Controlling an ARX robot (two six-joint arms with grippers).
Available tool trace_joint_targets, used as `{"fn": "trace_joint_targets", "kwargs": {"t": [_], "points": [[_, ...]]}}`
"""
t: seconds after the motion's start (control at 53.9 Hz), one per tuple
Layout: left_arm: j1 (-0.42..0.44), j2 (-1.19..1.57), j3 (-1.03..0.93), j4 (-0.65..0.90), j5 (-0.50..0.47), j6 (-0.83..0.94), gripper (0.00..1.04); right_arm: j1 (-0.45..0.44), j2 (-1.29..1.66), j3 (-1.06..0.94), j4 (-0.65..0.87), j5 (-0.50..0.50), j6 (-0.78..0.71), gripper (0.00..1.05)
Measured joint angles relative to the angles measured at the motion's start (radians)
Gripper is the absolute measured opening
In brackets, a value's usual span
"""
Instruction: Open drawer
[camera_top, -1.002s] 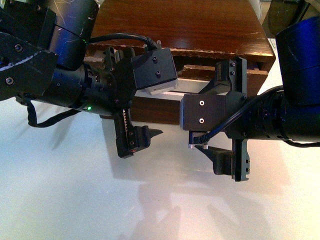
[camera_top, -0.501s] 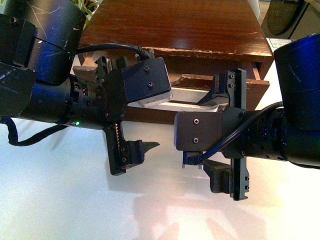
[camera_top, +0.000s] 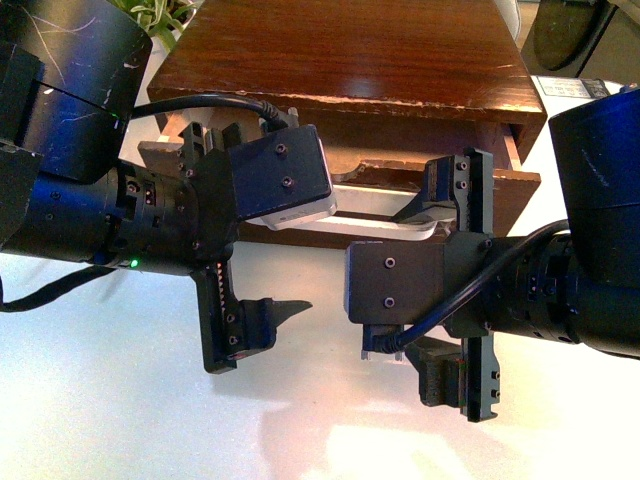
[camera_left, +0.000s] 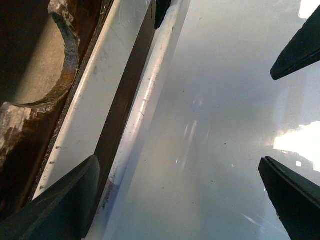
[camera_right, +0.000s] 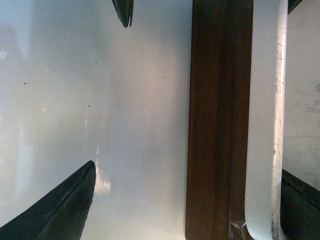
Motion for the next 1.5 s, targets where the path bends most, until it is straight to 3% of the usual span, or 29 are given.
{"fn": "trace_joint_targets", "kwargs": {"t": [0.928, 1.132, 1.504], "points": [[0.005, -0.022, -0.032, -0.008, 0.028, 0.014, 0.96, 0.03, -0.032, -0.051, 0.059, -0.033, 0.002, 0.96], [0.005, -0.045, -0.043, -0.008, 0.031, 0.005, 0.96, 0.055, -0.034, -0.112, 0.045, -0.14, -0.005, 0.96], [0.035, -0.155, -0.063, -0.014, 0.064, -0.115, 0.96, -0.049, -0.178, -0.153, 0.016, -0.14, -0.014, 0.96]]}}
